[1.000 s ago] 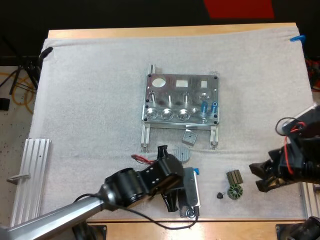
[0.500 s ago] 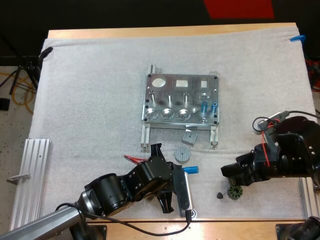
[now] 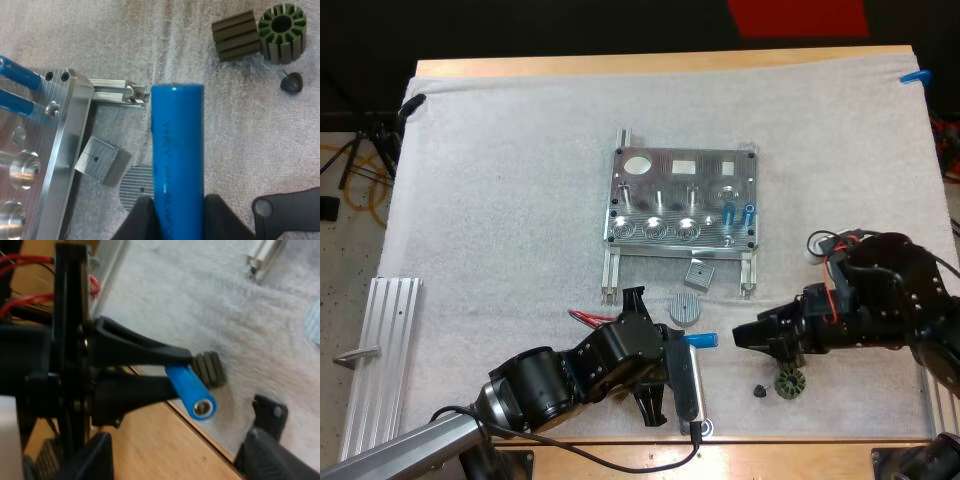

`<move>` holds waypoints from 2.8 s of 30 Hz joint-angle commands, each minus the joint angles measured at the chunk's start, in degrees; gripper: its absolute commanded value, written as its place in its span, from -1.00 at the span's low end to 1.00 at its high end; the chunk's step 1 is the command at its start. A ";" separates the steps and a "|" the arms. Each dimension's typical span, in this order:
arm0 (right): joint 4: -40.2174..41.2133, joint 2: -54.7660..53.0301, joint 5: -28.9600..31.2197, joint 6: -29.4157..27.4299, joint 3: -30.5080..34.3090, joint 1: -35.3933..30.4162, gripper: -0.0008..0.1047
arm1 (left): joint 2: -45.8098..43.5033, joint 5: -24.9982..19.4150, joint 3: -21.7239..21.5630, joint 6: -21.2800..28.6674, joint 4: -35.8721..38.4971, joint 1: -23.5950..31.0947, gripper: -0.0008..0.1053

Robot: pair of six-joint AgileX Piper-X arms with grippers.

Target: Load cells from right to left

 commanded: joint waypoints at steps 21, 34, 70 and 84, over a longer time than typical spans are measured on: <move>-11.07 3.28 -3.00 3.74 5.88 0.00 0.08 | -0.49 0.13 -0.12 0.48 -1.38 0.18 -0.98; -13.50 7.03 -4.71 4.58 5.88 1.24 0.08 | -0.49 0.13 -0.12 0.48 -1.57 0.18 -0.98; -14.17 7.03 0.54 4.71 5.88 6.73 -0.93 | -0.49 -1.66 -0.12 0.34 -4.57 0.18 -0.98; -14.22 7.03 0.50 3.51 5.88 6.73 -0.94 | -0.49 -1.78 -0.12 0.34 -4.57 0.18 -0.98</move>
